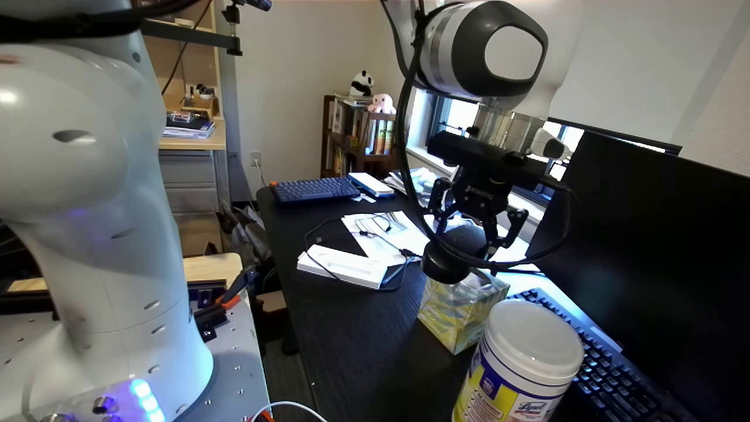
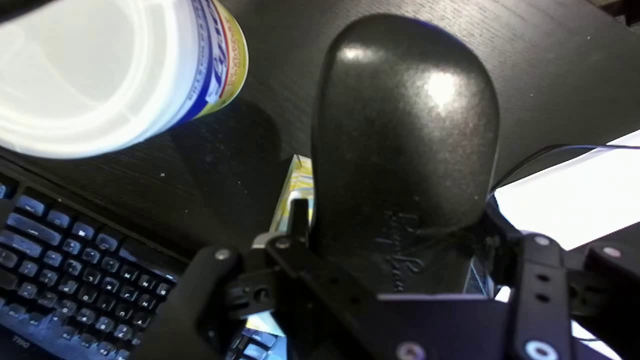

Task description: Remove the mouse from the top of the Lysol container

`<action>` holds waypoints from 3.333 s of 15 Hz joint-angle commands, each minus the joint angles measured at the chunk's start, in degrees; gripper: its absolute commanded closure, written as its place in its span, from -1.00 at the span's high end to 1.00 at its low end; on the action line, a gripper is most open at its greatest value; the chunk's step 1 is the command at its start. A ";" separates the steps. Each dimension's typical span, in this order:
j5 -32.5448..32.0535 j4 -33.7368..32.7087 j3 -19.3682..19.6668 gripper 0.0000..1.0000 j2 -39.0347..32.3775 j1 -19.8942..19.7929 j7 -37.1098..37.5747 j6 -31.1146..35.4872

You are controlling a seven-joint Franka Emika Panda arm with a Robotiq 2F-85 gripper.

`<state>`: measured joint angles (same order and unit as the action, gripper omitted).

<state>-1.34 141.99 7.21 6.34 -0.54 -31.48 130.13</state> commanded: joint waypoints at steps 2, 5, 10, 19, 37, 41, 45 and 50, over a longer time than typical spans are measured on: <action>1.60 -5.31 -3.01 0.06 -3.37 1.23 1.84 -2.70; 1.15 -6.87 -5.40 0.06 -5.10 2.27 5.47 -0.87; -10.33 -5.82 -10.62 0.06 -6.78 5.43 16.81 5.04; -10.46 -5.71 -11.66 0.56 -7.19 6.19 16.07 4.46; -10.04 -7.75 -13.42 0.56 -18.78 8.99 32.34 16.42; -10.03 -8.44 -13.39 0.56 -19.79 9.07 32.30 16.63; -10.00 -9.59 -13.52 0.06 -21.71 9.77 33.90 17.09; -7.47 -9.26 -14.53 0.06 -24.23 10.34 33.98 23.62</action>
<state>-10.48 133.20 -6.99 -16.14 9.27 1.21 149.71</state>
